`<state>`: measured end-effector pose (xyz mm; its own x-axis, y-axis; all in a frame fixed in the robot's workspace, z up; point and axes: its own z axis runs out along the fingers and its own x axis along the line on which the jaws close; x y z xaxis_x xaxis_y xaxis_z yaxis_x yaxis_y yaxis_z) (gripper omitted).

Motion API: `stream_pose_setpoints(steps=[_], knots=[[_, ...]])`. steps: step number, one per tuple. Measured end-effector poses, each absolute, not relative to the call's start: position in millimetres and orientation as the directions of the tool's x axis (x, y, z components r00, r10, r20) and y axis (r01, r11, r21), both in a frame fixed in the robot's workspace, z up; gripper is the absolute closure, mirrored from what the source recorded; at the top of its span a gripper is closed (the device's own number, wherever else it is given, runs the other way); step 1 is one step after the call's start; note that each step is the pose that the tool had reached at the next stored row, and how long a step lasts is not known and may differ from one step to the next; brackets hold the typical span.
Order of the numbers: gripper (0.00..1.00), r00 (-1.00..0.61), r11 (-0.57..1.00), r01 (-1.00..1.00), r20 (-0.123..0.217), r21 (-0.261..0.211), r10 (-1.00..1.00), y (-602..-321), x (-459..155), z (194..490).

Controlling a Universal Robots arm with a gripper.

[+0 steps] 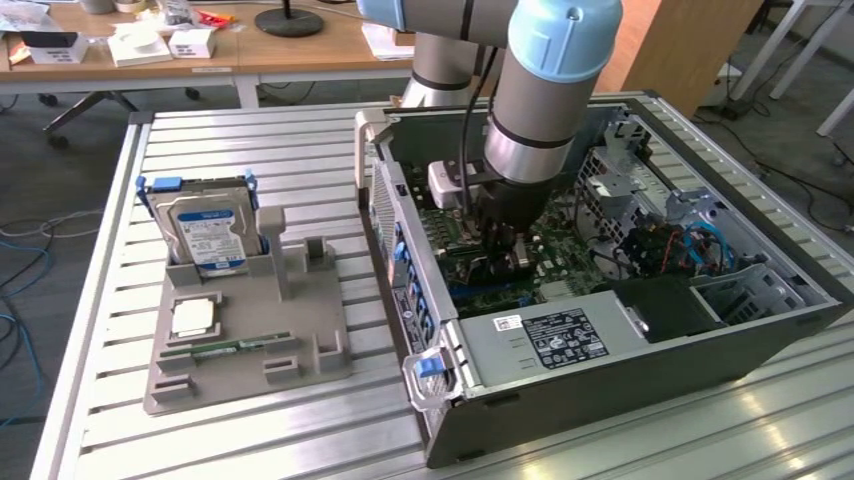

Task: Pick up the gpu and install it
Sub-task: 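Insert the gpu into the slot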

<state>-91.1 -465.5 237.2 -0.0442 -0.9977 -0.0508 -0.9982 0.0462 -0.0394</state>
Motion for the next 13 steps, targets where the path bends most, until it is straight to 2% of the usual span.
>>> stream_pose_setpoints(steps=[13], knots=[[0.74,-0.044,0.046,-0.998,-0.052,-0.038,-0.998,-465.4,-91.2,235.4]])
